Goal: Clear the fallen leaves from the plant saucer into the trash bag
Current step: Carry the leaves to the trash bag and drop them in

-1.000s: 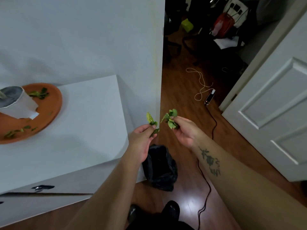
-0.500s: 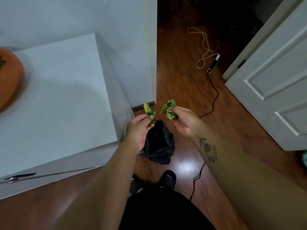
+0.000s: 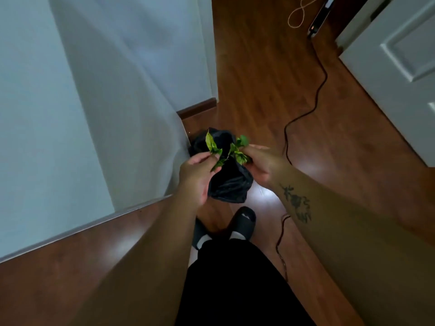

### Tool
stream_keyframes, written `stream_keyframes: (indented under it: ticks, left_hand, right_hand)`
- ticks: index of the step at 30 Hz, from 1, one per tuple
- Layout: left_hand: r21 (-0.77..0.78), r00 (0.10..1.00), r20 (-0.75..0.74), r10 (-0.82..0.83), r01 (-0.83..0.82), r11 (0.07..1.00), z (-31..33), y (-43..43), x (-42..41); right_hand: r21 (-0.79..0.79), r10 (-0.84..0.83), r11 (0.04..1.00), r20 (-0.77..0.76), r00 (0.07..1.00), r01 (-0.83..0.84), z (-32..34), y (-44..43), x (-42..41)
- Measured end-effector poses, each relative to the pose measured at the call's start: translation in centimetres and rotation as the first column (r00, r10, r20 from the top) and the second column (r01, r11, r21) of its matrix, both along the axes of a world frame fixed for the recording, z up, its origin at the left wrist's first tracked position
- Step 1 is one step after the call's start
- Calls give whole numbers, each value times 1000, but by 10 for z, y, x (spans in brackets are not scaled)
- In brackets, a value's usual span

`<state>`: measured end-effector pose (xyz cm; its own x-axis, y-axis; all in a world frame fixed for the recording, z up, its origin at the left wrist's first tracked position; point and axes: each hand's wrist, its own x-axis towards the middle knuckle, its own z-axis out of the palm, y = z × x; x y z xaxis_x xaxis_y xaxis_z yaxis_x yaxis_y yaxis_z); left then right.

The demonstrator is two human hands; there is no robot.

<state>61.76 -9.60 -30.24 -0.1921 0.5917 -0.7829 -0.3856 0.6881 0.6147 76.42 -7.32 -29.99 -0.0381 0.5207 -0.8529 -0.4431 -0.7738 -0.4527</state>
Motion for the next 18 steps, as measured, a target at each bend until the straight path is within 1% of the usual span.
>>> stream_keyframes:
  ticks: [3,7,9,13,16,18]
  left_hand:
    - [-28,1000,-28,-12,11,1000,-34,1,1]
    - [-63,996,-72,-59,54,997,-79,-4,-3]
    - [-95,990,-109,-92,82,992,-102,-5,-8]
    - [-150,970,-182,-159,132,980,-145,-7,-18]
    - [-153,959,-203,-198,169,974,-171,-9,-20]
    - [-158,950,-215,-227,196,968,-185,-8,-20]
  right_hand:
    - [-24,36,999,30,999,-36,-42,-4,-2]
    - [-66,44,997,122,992,-36,-85,-11,-3]
    - [-85,77,994,162,984,-63,-108,-14,-4]
    - [-121,224,973,289,931,-197,-149,-18,-14]
    - [-154,259,965,388,885,-215,-177,-20,-22]
    - [-158,264,963,423,867,-216,-193,-21,-27]
